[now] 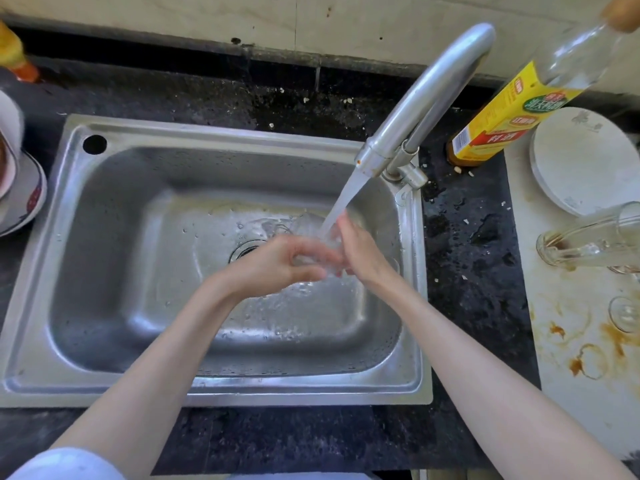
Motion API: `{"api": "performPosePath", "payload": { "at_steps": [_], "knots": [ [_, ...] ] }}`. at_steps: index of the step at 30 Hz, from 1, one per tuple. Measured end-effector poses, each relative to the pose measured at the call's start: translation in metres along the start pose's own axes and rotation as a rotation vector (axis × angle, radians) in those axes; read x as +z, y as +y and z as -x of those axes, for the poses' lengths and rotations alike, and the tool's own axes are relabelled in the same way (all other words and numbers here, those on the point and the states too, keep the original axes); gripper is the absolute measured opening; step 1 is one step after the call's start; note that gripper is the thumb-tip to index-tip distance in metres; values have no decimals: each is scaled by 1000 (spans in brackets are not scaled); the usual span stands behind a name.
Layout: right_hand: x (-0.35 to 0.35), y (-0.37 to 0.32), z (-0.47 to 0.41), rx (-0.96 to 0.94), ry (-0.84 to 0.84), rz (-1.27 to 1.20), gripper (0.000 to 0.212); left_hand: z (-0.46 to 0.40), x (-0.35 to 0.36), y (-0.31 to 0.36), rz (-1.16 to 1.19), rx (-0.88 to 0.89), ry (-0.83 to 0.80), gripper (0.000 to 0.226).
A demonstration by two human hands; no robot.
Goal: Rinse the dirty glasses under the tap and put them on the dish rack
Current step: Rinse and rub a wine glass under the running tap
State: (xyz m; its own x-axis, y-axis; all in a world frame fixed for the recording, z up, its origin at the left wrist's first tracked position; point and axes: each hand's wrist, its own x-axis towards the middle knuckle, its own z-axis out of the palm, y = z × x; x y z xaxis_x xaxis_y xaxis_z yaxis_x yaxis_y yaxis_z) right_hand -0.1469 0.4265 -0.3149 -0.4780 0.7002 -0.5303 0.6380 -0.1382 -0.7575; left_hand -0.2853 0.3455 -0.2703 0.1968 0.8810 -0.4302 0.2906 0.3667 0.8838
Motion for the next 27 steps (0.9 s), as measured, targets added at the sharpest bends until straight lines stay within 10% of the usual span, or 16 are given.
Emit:
{"api": "performPosePath", "payload": {
  "at_steps": [10, 16, 23, 27],
  "knots": [
    [-4, 14, 8, 6, -26, -208, 70, -5, 16, 0, -171, 62, 363, 28],
    [-7, 11, 6, 156, -240, -227, 83, -1, 6, 4, -362, 60, -147, 33],
    [0, 16, 12, -4, -126, -353, 65, -8, 5, 7, -139, -1, 360, 20],
    [0, 20, 16, 88, -98, -343, 61, -3, 5, 10, -151, 71, 73, 17]
  ]
}}
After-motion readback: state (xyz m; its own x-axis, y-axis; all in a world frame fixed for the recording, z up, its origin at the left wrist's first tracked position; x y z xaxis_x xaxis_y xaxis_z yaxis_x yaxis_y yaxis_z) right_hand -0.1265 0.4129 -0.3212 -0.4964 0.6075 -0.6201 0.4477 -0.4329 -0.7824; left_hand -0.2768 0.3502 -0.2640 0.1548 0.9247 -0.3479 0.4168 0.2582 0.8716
